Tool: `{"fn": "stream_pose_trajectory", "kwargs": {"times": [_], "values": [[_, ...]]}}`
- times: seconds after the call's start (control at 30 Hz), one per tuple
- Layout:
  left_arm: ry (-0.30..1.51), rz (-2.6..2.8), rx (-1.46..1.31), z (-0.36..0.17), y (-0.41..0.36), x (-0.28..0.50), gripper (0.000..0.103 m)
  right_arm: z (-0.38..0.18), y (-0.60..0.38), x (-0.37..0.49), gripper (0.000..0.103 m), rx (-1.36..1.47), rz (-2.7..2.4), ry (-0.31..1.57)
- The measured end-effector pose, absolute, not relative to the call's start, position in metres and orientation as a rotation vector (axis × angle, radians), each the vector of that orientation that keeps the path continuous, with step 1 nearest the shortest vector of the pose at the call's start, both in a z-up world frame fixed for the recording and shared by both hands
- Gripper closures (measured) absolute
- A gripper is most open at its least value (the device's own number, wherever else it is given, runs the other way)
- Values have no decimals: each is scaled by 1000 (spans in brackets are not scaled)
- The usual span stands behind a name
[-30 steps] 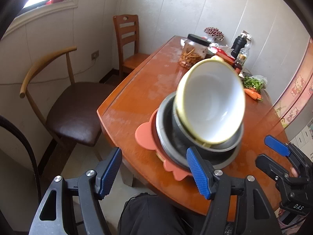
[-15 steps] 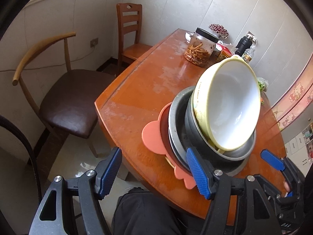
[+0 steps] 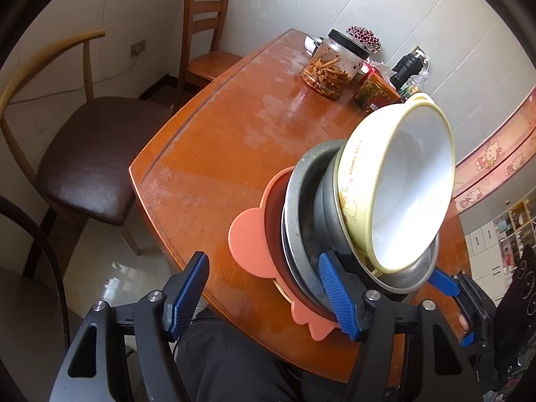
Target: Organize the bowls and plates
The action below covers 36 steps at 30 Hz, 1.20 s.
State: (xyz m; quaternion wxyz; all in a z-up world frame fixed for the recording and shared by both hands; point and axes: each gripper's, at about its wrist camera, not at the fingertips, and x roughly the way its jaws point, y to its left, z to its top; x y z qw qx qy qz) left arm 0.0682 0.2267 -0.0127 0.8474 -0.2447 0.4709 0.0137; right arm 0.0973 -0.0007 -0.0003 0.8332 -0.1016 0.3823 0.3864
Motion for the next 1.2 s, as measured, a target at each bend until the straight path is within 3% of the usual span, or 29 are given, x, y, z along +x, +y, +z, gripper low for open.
{"fn": "stream_pose_trajectory", "kwargs": {"times": [0.53, 1.2], "values": [[1005, -69, -437, -15, 222, 91, 46, -6, 9, 111, 27, -188, 845, 834], [1031, -144, -380, -15, 188, 132, 46, -6, -26, 133, 27, -149, 799, 843]]}}
